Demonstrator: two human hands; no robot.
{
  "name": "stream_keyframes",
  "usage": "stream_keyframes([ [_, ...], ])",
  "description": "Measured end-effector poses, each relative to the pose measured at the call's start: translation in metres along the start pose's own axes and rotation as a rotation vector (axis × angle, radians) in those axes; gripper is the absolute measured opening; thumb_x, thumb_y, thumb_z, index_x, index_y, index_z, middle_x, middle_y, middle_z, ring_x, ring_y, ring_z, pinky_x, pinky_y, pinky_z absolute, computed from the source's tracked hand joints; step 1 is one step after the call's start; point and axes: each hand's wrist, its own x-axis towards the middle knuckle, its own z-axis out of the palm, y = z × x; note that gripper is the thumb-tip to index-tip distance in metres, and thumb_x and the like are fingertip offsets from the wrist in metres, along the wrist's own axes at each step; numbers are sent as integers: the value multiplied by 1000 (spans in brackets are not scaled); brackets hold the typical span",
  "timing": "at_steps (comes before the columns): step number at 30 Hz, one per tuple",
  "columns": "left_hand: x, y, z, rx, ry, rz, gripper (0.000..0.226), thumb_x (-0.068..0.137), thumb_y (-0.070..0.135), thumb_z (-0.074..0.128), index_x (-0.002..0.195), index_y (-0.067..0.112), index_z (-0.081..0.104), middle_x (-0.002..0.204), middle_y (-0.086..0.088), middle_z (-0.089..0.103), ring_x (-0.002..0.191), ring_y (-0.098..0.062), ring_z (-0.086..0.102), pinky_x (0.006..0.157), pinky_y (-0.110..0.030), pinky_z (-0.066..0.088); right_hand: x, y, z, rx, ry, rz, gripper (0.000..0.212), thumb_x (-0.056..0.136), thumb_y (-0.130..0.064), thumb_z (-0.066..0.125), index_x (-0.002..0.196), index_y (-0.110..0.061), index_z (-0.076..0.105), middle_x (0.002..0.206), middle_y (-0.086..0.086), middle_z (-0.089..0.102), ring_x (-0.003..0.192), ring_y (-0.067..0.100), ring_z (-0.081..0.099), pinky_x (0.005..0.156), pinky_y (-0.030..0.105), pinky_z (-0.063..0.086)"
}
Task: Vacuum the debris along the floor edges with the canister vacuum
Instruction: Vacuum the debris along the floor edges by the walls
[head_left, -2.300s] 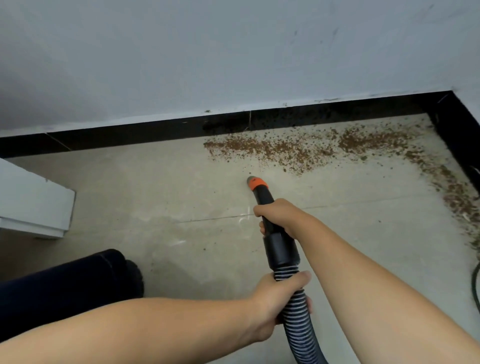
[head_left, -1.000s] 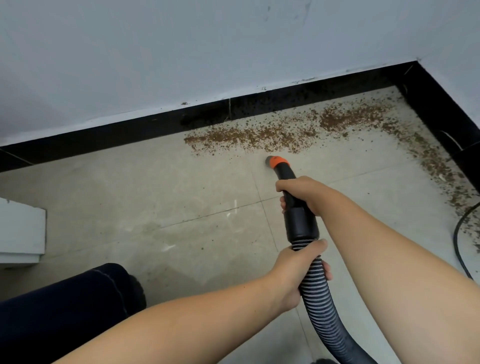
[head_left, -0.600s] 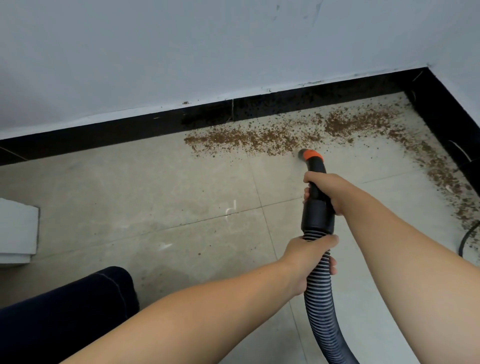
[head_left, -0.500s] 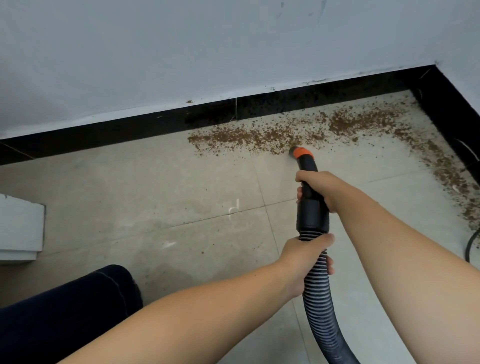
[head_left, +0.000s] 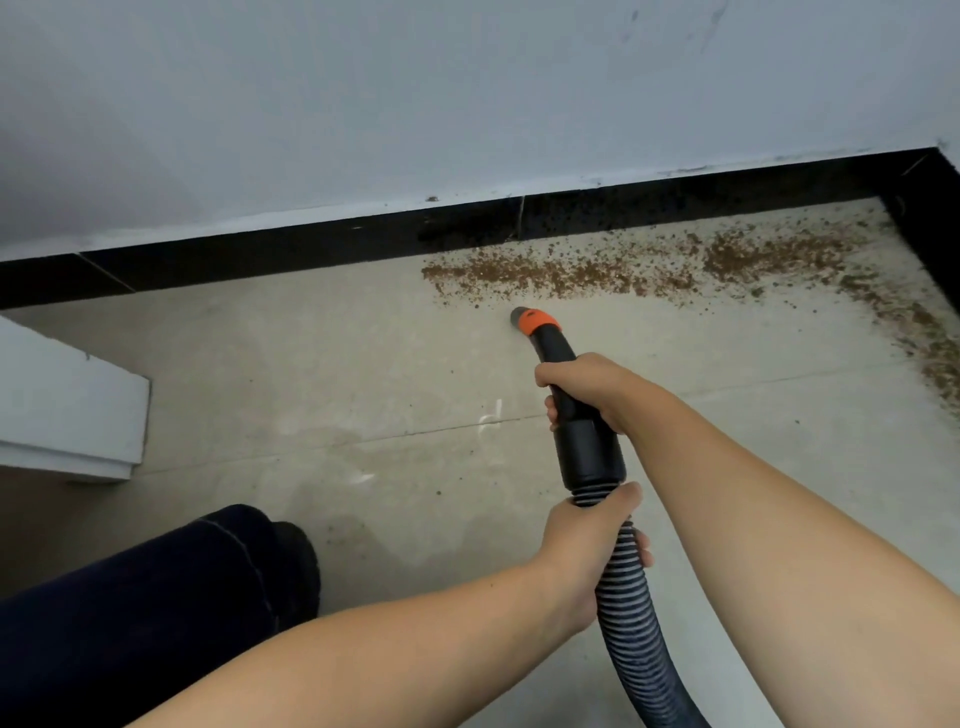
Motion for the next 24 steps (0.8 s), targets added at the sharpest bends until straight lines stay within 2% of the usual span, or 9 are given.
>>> stream_keyframes([
  [3, -2, -2, -6, -47, 24, 16, 22, 88, 25, 65, 96, 6, 57, 55, -4, 62, 47, -16, 59, 52, -22, 51, 1, -5, 18, -70, -49, -4, 23, 81, -11, 61, 101, -4, 50, 58, 9, 62, 44, 19, 59, 55, 32, 54],
  [7, 3, -2, -10, -44, 30, 21, 39, 87, 25, 67, 115, -2, 58, 66, -7, 66, 59, -20, 63, 62, -28, 53, 2, -6, 21, -51, -59, -11, 23, 82, -11, 61, 101, -5, 50, 62, 10, 61, 46, 19, 58, 57, 33, 54],
  [12, 13, 11, 9, 73, -47, -25, 22, 88, 25, 65, 95, 7, 55, 59, -8, 60, 44, -15, 57, 48, -19, 47, 4, -3, -22, 95, 99, 9, 17, 84, -7, 59, 96, -3, 49, 53, 9, 57, 40, 18, 55, 52, 30, 52],
  [16, 25, 24, 33, 146, -134, -73, 20, 87, 26, 67, 89, 11, 55, 61, -6, 60, 43, -13, 56, 48, -18, 47, 7, 3, -69, 184, 229, 53, 20, 83, -9, 60, 100, -2, 50, 55, 9, 58, 37, 18, 56, 49, 28, 52],
  [21, 37, 36, 45, 185, -135, -91, 21, 85, 26, 69, 84, 12, 54, 64, -6, 59, 48, -15, 57, 49, -20, 49, 16, -1, -91, 241, 240, 64, 23, 83, -11, 61, 102, -4, 50, 53, 7, 59, 39, 18, 57, 60, 33, 54],
  [24, 39, 38, 37, 162, -119, -91, 20, 85, 27, 69, 85, 12, 55, 63, -5, 59, 49, -15, 57, 51, -20, 49, 20, -7, -80, 213, 221, 52, 22, 82, -11, 61, 101, -5, 51, 54, 7, 60, 40, 18, 57, 57, 32, 55],
])
